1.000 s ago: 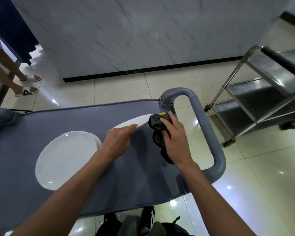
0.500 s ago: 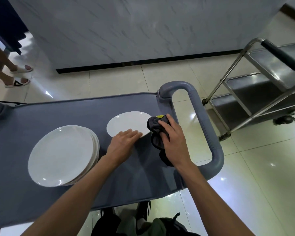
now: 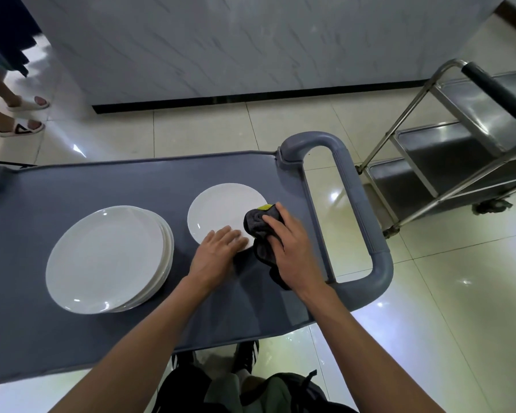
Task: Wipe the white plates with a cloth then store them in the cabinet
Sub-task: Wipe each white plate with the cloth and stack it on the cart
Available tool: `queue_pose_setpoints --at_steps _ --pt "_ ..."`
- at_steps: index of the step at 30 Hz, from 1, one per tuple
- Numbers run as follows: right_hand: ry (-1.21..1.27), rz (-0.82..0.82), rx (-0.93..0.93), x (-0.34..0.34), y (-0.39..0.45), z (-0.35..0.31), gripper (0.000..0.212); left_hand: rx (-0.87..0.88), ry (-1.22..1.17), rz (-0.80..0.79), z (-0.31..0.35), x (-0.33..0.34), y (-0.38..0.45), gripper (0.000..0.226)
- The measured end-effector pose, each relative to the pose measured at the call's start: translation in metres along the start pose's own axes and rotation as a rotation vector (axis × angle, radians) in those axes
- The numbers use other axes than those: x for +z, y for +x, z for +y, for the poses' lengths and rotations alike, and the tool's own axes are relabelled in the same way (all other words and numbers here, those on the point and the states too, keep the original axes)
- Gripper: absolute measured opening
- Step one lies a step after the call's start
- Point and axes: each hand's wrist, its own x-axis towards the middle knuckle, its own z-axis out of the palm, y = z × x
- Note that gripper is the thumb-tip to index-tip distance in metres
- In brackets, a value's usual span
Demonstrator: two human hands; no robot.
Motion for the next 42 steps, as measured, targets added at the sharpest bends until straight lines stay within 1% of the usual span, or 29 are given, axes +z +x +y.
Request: queue_pose_setpoints --at_steps 3,6,9,12,16,21,29,34,38,39,42 --pt "-0.014 -0.006 0.000 0.004 -0.001 -0.001 0.041 -0.022 -0.009 -0.046 -0.005 0.009 -0.009 0.049" --pt "-0.020 -0.017 -0.007 0.008 -0.004 -0.003 0.041 -0.035 -0.041 -0.022 -0.008 0.013 -0.017 0.053" --pt "-0.031 -0.018 -0.012 0.009 -0.005 -0.003 0.041 -0.043 -0.025 -0.048 -0.009 0.009 -0.014 0.057" --pt "-0.048 -0.017 -0.019 0.010 -0.004 -0.005 0.041 -0.076 -0.077 -0.040 -0.005 0.001 -0.012 0.049" --pt "-0.058 -0.007 -0.044 0.011 0.001 -0.011 0.041 -0.194 -0.219 0.066 0.003 -0.020 -0.022 0.036" --pt "-0.097 -0.004 -0.107 0.015 0.013 -0.029 0.044 -0.263 -0.340 0.235 -0.005 -0.060 -0.049 0.031" --pt "-0.098 -0.012 -0.237 0.034 0.038 -0.087 0.045 -0.272 -0.268 0.459 -0.051 -0.111 -0.095 0.026" --pt "-0.065 -0.027 -0.308 0.056 0.045 -0.131 0.045 -0.444 -0.253 0.496 -0.101 -0.117 -0.127 0.026" --pt "-0.037 -0.071 -0.364 0.076 0.045 -0.167 0.044 -0.639 -0.331 0.551 -0.140 -0.116 -0.154 0.028" --pt "-0.033 -0.087 -0.377 0.082 0.045 -0.176 0.044 -0.687 -0.357 0.534 -0.150 -0.116 -0.160 0.030" --pt "-0.028 -0.130 -0.418 0.096 0.041 -0.204 0.044 -0.836 -0.477 0.411 -0.174 -0.115 -0.172 0.039"
